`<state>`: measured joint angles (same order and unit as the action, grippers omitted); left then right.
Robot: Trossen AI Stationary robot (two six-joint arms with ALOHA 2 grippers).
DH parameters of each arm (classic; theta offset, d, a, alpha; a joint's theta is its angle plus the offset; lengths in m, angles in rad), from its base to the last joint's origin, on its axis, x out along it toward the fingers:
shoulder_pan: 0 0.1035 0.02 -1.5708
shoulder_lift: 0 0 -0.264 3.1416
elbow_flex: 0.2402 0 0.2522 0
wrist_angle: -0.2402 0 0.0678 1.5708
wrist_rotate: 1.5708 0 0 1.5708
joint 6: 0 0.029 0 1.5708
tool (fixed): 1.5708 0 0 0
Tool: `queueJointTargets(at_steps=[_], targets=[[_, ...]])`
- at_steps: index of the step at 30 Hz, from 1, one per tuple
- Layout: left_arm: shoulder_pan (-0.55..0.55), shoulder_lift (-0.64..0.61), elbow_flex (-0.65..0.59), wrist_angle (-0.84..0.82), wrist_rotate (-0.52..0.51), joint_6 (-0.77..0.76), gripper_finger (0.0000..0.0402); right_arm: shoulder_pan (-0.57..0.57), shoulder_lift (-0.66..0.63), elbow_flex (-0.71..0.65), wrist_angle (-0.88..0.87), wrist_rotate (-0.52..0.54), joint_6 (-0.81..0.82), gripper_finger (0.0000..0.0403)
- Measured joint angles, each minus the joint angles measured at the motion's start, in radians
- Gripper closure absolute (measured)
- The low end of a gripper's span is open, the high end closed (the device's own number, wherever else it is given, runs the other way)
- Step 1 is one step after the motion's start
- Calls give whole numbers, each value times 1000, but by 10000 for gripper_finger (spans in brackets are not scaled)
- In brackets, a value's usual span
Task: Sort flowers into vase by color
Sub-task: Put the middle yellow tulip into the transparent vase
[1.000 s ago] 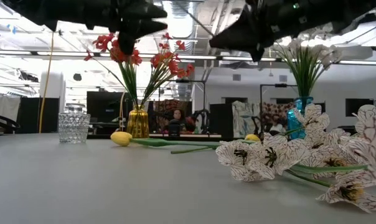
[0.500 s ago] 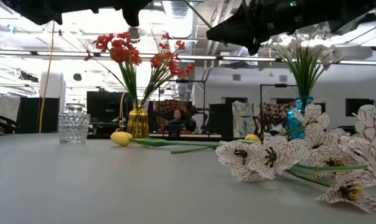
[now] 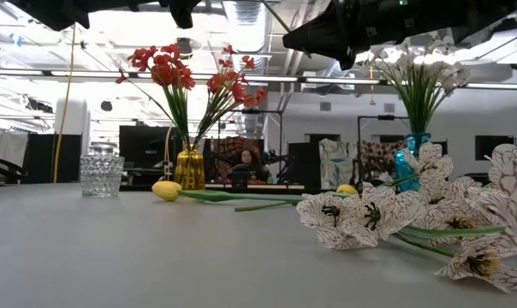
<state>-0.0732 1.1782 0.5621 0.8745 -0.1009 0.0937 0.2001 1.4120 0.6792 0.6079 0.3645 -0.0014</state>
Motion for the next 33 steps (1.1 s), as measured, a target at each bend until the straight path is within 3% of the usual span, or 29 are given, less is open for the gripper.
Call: queueJointTargets(at_steps=[19,30,33], targets=[[0,0,0,66,35,45,287,0,0,0,-3,0,-8,368],[0,0,0,62,35,42,389,0,0,0,-3,0,-8,367],[0,0,0,62,29,40,395,0,0,0,-2,0,-7,366]])
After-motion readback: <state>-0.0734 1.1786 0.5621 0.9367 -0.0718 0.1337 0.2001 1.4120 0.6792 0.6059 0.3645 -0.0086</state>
